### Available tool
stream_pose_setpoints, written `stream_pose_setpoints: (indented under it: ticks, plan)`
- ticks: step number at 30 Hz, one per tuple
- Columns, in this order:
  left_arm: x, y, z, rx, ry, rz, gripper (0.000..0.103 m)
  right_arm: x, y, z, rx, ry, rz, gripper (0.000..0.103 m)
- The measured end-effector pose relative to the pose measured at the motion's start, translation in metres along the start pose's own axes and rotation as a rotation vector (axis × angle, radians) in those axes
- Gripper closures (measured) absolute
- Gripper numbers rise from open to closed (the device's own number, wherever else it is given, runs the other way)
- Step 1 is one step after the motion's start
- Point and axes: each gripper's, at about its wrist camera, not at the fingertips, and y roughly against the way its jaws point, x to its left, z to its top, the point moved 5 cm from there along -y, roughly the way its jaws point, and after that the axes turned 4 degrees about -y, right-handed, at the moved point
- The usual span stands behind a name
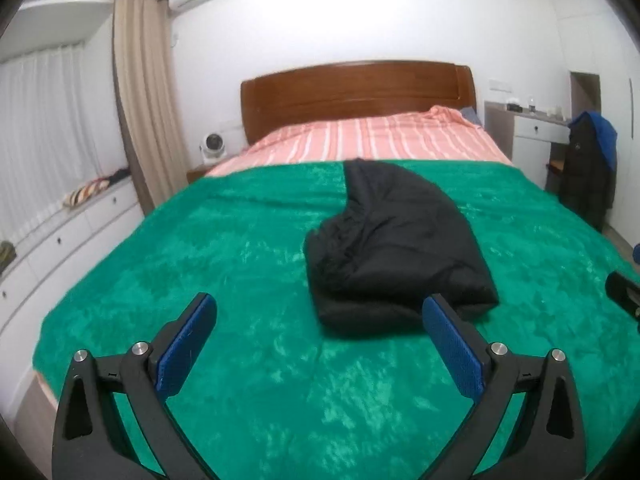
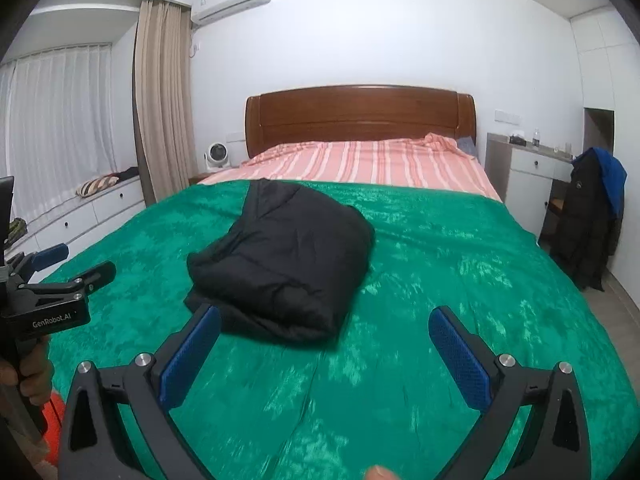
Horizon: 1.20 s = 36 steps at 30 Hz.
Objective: Fold large clothes
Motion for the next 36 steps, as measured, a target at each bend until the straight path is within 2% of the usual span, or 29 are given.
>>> stream_pose_setpoints:
  ticks: [3,11,17,22,29,36]
  plan:
    - [-0.002,0.006,-0.005,0.041,0.014,-0.028,0.0,0.005,0.01,-0.006,0.014,-0.013,0.015,0.0]
    - [-0.005,0.022,-0.015,0.049,0.019,-0.045,0.0,0.016,0.024,-0.021,0.082,0.002,0.003,0.0]
    - [-0.004,0.031,-0.026,0.088,0.028,-0.079,0.0,0.015,0.034,-0.03,0.163,0.001,-0.084,0.0]
    - [-0.005,0.035,-0.036,0.123,0.011,-0.07,0.0,0.012,0.042,-0.043,0.234,0.002,-0.149,0.0]
    - [-0.004,0.034,-0.041,0.143,0.022,-0.066,0.0,0.018,0.05,-0.048,0.24,0.058,-0.19,0.0]
    - [-0.008,0.037,-0.042,0.145,0.001,-0.066,0.0,0.022,0.056,-0.049,0.237,0.077,-0.196,0.0]
